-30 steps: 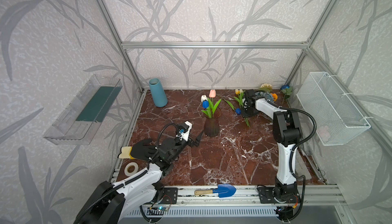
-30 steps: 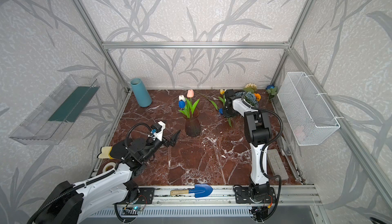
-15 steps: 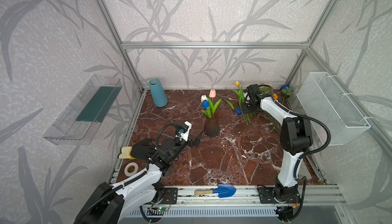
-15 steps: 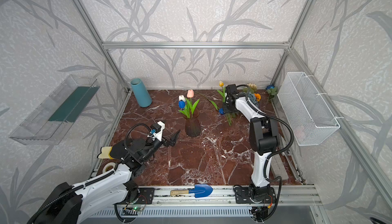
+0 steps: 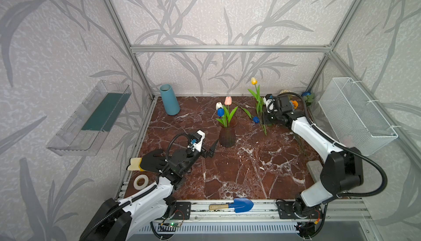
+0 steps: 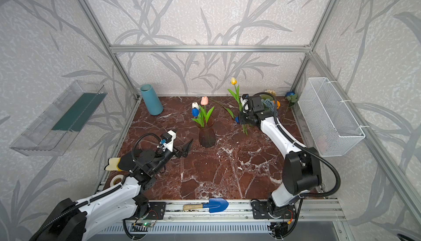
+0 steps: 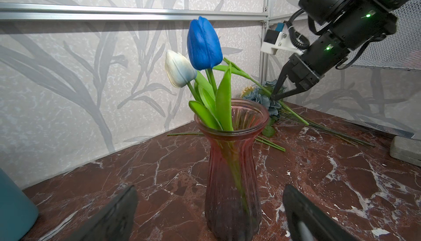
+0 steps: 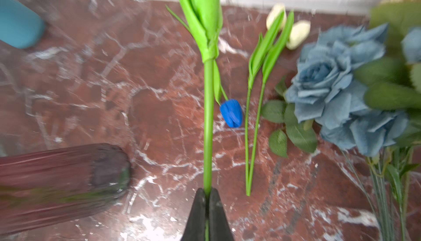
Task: Arrange flowers in a vase
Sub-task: Pick up the flower from the flowers, then place the flower in the vase.
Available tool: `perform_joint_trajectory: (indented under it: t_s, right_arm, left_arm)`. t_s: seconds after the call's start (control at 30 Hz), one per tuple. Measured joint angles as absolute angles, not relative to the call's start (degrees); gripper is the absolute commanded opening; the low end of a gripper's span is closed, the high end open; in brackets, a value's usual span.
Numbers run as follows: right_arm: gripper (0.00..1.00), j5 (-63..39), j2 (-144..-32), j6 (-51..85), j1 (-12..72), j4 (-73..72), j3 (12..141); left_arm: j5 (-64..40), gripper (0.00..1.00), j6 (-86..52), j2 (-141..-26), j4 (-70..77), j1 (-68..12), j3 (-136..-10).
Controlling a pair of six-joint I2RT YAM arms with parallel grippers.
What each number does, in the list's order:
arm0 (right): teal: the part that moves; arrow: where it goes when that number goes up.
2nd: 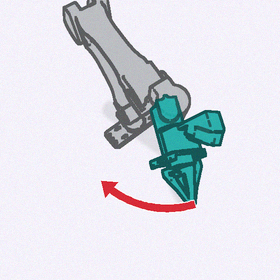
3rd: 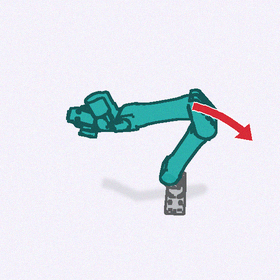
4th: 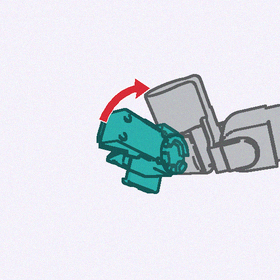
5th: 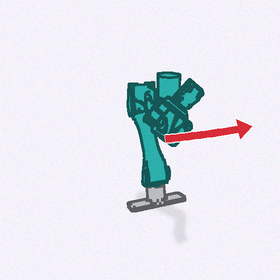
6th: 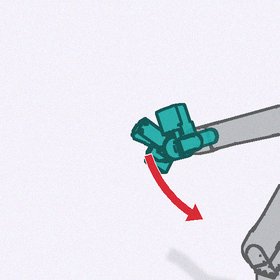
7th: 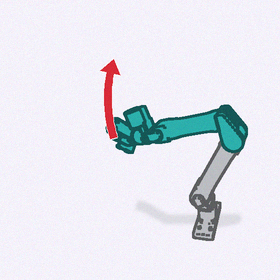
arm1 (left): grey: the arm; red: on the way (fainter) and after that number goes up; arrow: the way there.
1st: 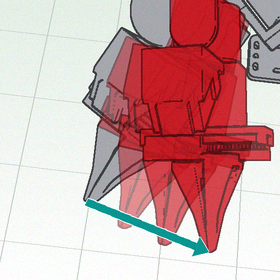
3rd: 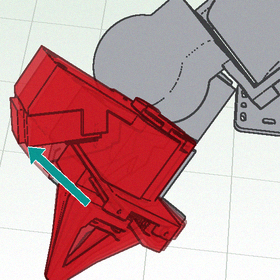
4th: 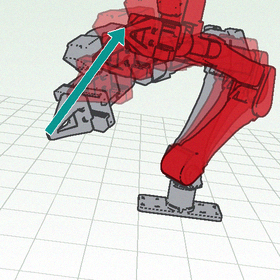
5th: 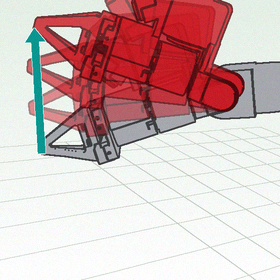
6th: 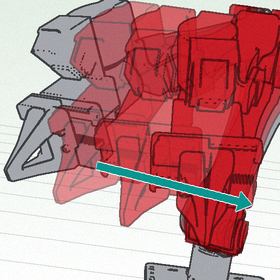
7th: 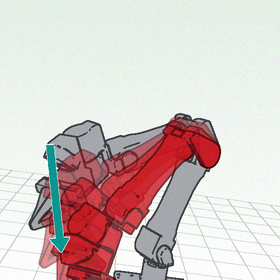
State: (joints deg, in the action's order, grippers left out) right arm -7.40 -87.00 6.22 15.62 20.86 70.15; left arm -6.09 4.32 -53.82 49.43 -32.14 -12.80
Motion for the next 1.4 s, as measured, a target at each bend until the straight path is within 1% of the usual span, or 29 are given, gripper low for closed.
perform_joint_trajectory:
  t_s: [0.17, 0.33, 0.5, 0.7, 0.87, 0.97, 1.4]
  right_arm:
    - [0.00, -12.64, -75.90, 6.79, 17.04, 5.91, 59.81]
    - [0.00, -20.86, -70.67, 10.39, 18.26, -13.32, 50.50]
    - [0.00, -26.09, -71.59, 16.32, 21.12, -33.12, 44.95]
    - [0.00, -28.60, -79.24, 21.21, 27.92, -52.86, 45.43]
    - [0.00, -28.08, -85.43, 20.97, 32.34, -58.54, 48.01]
    - [0.00, -26.83, -87.26, 19.62, 33.69, -60.05, 48.07]
    - [0.00, -20.51, -89.65, 9.74, 34.59, -59.88, 45.98]
  left_arm:
    - [-4.95, 0.99, 3.53, -54.19, 51.57, -32.14, -12.60]
    - [-3.36, 0.99, 2.74, -54.43, 53.21, -32.14, -12.08]
    - [-2.90, 0.99, 2.50, -54.41, 53.63, -32.14, -12.08]
    - [-2.92, 0.99, 2.39, -54.43, 53.65, -32.14, -12.08]
    - [-2.94, 0.99, 2.39, -54.35, 53.58, -32.14, -12.08]
    - [-2.92, 0.99, 2.44, -53.84, 53.34, -32.14, -12.08]
    - [-2.63, 0.99, 2.50, -52.93, 52.07, -32.14, -12.08]
